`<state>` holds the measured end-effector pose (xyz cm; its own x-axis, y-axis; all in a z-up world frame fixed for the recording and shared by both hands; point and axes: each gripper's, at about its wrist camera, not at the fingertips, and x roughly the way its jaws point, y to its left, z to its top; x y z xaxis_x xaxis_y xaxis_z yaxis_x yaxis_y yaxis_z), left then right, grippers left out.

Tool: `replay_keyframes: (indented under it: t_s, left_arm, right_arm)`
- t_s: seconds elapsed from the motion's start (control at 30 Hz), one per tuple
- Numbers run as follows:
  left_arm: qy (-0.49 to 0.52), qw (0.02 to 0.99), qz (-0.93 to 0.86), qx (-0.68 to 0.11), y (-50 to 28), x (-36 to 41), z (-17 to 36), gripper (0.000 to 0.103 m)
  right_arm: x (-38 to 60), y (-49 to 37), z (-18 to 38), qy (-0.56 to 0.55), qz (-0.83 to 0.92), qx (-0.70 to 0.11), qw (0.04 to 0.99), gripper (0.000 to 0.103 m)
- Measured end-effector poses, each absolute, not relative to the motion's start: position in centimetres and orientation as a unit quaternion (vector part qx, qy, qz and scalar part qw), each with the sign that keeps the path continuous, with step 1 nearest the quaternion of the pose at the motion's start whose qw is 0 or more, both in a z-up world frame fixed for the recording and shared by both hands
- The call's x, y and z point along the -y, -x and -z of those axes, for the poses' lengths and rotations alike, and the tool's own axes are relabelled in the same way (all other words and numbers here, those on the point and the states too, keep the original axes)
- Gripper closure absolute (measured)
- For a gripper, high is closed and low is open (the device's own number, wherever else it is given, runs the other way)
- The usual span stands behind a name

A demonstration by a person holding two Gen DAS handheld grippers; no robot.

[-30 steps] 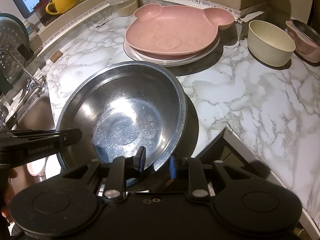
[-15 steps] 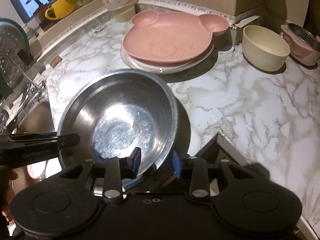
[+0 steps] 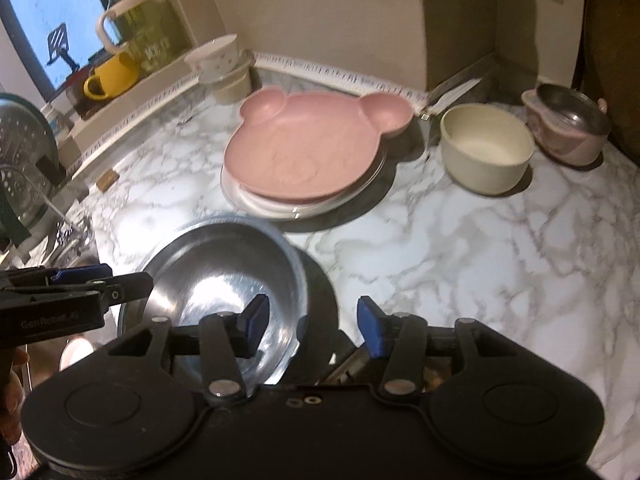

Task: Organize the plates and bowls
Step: 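Lower the steel bowl onto the counter and open both grippers, then move both grippers to the small steel pot with pink handle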

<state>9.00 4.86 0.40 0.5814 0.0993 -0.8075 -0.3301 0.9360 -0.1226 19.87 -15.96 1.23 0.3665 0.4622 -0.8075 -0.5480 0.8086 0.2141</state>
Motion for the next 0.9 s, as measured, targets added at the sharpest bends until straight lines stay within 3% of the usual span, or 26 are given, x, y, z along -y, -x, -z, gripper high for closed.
replay_keyframes:
  t_s: [0.43,0.73,0.9]
  left_arm:
    - [0.062,0.911,-0.033,-0.406,-17.0,1.5,-3.6,0.046]
    - [0.049,0.91,0.019,-0.412,-23.9,6.4,-2.9,0.042]
    - [0.055,0.91,0.027,-0.409,-27.0,8.5,-2.5,0.032]
  right_arm:
    - [20.9,-24.7,-3.9,0.023,-0.273,-0.438,0.856,0.049]
    - [25.5,-30.2,-4.1,-0.014,-0.228,-0.433,0.872,0.045]
    - [27.9,-33.1,-4.1,-0.023,-0.204,-0.43,0.879,0.042]
